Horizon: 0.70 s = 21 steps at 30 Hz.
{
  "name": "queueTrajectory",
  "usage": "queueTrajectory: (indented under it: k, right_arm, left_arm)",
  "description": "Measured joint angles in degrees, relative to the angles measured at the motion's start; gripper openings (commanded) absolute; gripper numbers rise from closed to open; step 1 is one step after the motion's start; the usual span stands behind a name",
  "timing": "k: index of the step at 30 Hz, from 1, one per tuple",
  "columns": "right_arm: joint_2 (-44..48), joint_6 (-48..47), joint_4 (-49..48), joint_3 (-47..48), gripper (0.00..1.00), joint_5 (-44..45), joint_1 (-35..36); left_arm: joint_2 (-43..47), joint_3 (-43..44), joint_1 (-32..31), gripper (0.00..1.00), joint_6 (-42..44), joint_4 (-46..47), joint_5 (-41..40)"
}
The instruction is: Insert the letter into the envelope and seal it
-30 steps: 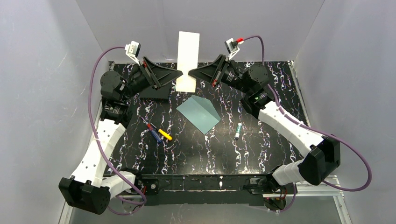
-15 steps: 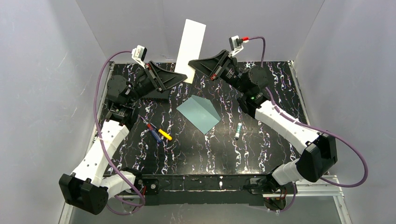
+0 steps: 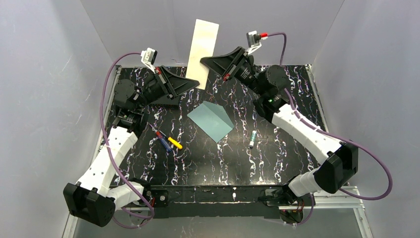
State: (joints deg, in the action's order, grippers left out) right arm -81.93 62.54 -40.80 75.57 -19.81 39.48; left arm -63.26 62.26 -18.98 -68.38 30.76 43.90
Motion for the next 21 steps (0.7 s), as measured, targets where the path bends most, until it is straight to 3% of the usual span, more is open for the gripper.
queueTrajectory:
  k: [9,12,15,16,19,21]
  right_arm:
    - [-0.17,-1.25,0.35,5.86,0.1,0.11,-3.87]
    - [-0.22,-1.2,0.37,6.75,0.01,-0.7,-5.16]
    - [-0.24,-0.81,0.68,6.84,0.01,-2.47,-5.84]
    - [-0.31,-0.48,0.72,6.84,0.01,-2.84,-5.97]
    - [-0.59,1.03,0.04,6.84,0.01,-3.06,-6.38]
    - [-0.74,2.1,-0.72,6.84,0.01,-2.16,-6.97]
  left_arm:
    - [2.27,-0.02,0.0,0.0,3.34,-0.22,5.42]
    - [3.5,-0.02,0.0,0.0,4.57,-0.22,7.04]
    - [3.93,-0.02,0.0,0.0,5.35,-0.33,7.58]
    - [3.96,-0.02,0.0,0.09,5.35,-0.42,7.67]
    - [3.85,-0.02,0.0,0.53,4.87,-0.9,8.0]
    - [3.85,-0.04,-0.04,0.67,4.26,-1.16,7.23]
